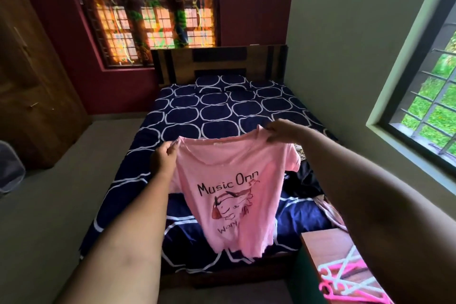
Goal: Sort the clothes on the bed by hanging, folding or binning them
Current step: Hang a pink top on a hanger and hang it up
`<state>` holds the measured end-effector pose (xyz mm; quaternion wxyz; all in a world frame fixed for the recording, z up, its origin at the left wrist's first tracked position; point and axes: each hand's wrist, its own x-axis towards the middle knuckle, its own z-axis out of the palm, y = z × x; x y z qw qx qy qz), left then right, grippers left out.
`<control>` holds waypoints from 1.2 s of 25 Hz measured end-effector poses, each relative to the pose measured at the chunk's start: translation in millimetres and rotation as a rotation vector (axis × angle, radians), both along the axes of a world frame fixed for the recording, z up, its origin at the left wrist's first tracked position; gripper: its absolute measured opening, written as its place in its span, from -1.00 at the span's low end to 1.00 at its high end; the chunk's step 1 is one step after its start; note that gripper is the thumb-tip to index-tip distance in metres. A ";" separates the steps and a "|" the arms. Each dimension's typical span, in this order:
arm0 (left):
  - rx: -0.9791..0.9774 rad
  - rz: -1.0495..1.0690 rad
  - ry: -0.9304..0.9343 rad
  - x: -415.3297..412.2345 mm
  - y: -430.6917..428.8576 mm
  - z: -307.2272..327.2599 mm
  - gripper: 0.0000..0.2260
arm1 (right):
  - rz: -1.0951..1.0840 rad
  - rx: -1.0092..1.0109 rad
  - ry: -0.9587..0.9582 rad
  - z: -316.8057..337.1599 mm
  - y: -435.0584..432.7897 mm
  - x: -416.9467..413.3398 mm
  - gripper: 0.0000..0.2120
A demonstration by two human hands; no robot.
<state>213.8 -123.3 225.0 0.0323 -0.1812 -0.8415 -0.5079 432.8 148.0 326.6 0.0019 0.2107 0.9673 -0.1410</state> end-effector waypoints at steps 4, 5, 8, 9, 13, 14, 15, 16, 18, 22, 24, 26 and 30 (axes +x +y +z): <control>-0.155 -0.061 0.016 3.5 -27.9 -13.7 -0.65 | -0.065 0.102 -0.023 -35.1 -2.8 2.4 -0.69; -0.183 -0.089 0.014 5.1 -36.2 -18.4 -0.67 | -0.065 0.105 -0.054 -42.0 -8.5 4.3 -0.69; -0.118 -0.175 -0.103 13.4 -63.6 -34.7 -0.72 | 0.011 0.030 -0.172 -66.7 -25.6 3.8 -0.74; -0.116 -0.189 -0.170 16.1 -73.2 -38.7 -0.72 | 0.025 -0.096 -0.222 -74.9 -33.5 2.4 -0.82; -0.517 -0.325 -0.781 27.2 -107.5 -32.1 -0.67 | -0.168 -0.589 -0.452 -89.2 -59.0 0.7 -0.97; -0.666 -0.375 -0.985 30.2 -114.3 -25.8 -0.61 | -0.225 -0.653 -0.478 -88.3 -63.0 1.0 -0.98; -0.746 -0.410 -1.095 31.0 -118.7 -21.2 -0.60 | -0.230 -0.656 -0.509 -83.9 -66.2 0.1 -0.98; -0.777 -0.404 -1.084 30.8 -120.5 -17.0 -0.63 | -0.202 -0.619 -0.531 -81.2 -67.5 -2.4 -0.91; -0.737 -0.323 -0.752 21.2 -117.7 -17.6 -0.70 | -0.073 -0.344 -0.570 -76.2 -69.2 -10.8 -0.72; -0.414 -0.229 -0.368 4.5 -100.9 -37.1 -0.72 | -0.123 -0.249 -0.407 -91.6 -60.5 -15.6 -0.73; -0.420 -0.195 -0.340 -2.0 -96.2 -51.5 -0.69 | -0.175 -0.225 -0.384 -105.3 -57.6 -12.4 -0.67; -0.451 -0.155 -0.277 -9.1 -91.7 -60.0 -0.74 | -0.240 -0.200 -0.352 -118.6 -50.4 -11.1 -0.63; -0.459 -0.114 -0.234 -25.4 -65.5 -72.9 -0.76 | -0.394 -0.241 -0.247 -137.3 -26.5 -22.5 -0.72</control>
